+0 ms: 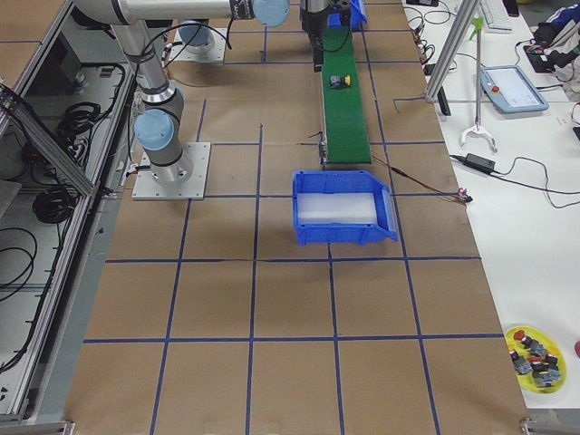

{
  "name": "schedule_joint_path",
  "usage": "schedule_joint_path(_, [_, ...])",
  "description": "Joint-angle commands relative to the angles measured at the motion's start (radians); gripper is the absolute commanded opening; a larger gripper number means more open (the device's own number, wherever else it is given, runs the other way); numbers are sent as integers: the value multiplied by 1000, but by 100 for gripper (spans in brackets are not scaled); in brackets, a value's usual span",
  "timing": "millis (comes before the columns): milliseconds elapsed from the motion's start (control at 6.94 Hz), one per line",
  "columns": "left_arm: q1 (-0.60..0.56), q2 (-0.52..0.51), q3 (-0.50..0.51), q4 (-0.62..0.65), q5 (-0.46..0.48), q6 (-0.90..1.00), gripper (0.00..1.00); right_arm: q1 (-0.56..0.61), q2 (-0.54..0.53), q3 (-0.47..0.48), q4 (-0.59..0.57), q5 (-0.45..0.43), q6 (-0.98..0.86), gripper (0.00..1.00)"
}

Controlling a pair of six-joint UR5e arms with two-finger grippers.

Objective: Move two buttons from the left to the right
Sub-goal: 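Lift the red button and carry it onto the conveyor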

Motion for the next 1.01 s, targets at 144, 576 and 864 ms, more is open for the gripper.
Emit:
schedule_joint_path(144, [-52,-29,-135,215,-1,-97,6,0,0,0,0,1,0,100])
schedule_joint_path(576, [-56,-33,-229,343,0,-91,7,0,2,8,-3,0,-2,100])
schedule_joint_path(864, [-56,-35,-232,342,2,-91,11,0,35,2,-18,-2,-2,100])
